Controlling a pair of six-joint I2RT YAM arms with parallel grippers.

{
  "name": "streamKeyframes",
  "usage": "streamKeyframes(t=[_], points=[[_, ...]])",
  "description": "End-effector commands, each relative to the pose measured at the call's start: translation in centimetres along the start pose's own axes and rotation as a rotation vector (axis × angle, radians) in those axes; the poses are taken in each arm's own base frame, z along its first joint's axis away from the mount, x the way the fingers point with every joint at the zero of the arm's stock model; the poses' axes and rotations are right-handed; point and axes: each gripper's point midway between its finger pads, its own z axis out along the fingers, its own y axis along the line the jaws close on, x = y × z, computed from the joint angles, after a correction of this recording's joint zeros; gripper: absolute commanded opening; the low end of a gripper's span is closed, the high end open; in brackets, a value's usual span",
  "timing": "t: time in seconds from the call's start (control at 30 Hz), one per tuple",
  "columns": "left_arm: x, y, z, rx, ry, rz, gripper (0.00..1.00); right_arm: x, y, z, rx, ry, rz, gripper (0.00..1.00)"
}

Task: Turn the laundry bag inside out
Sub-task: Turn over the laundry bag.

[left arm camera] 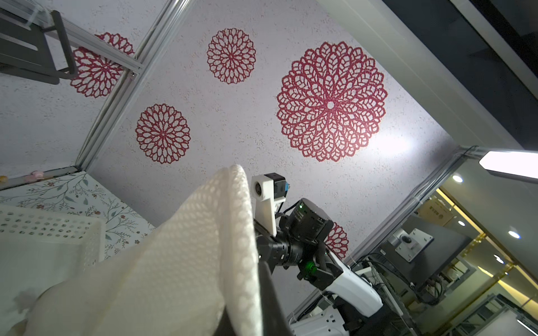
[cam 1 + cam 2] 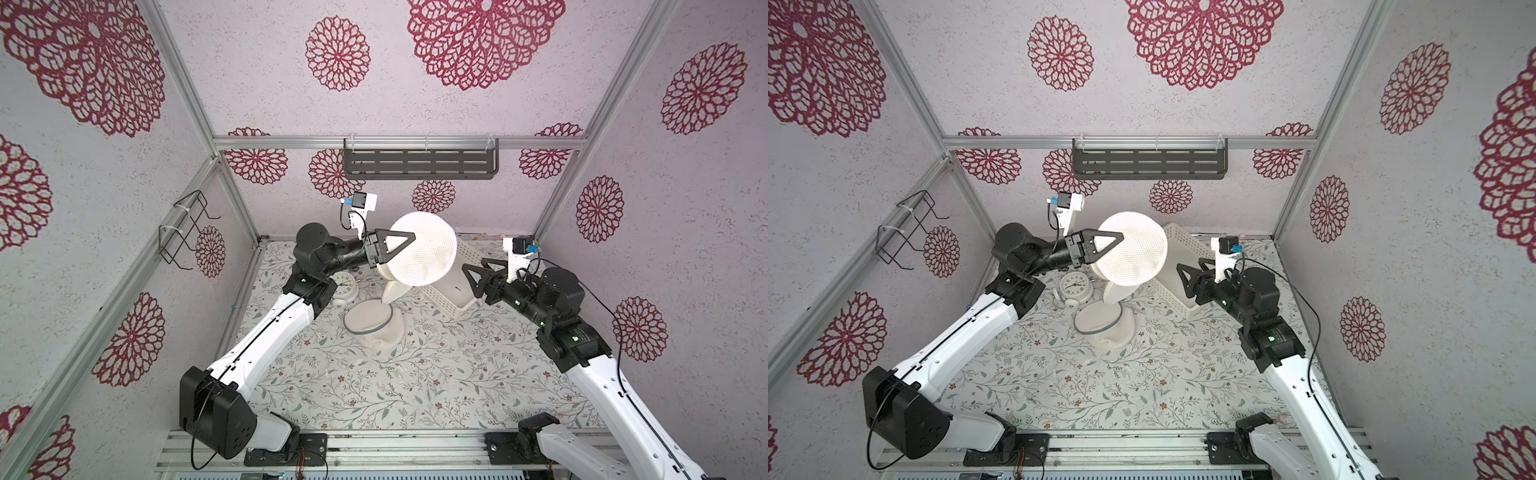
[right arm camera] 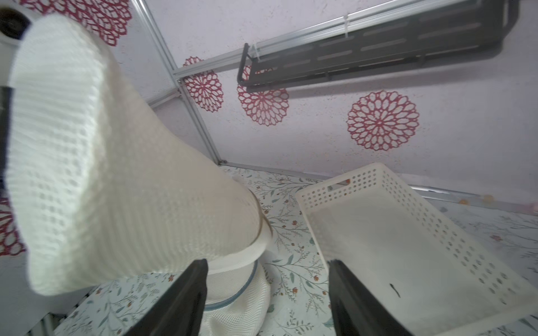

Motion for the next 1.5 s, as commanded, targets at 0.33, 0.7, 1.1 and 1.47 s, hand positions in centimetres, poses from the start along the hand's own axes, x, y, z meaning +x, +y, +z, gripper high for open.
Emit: streamKeyframes(t=[0.33, 0.7, 1.1, 1.47], points=[[3.4, 0.1, -0.1, 0.088, 0.14, 0.101, 0.0, -3.9, 7.1, -1.6, -0.352, 0.046, 0.233, 0.68], [4.4, 1.4, 0.3, 0.066, 0.167, 0.076, 0.11, -3.8, 8.4, 0.5, -0.475, 0.101, 0.296, 0.14], [-0.1, 9.0, -5.5, -0.552, -0.044, 0.244, 0.76, -4.1, 1.4, 1.0, -0.053, -0.038, 0.563, 0.0], [4.4, 1.0, -0.1, -0.374, 0.135, 0.911, 0.8, -7.0, 3.0, 2.5, 0.118, -0.171, 0.728, 0.0]])
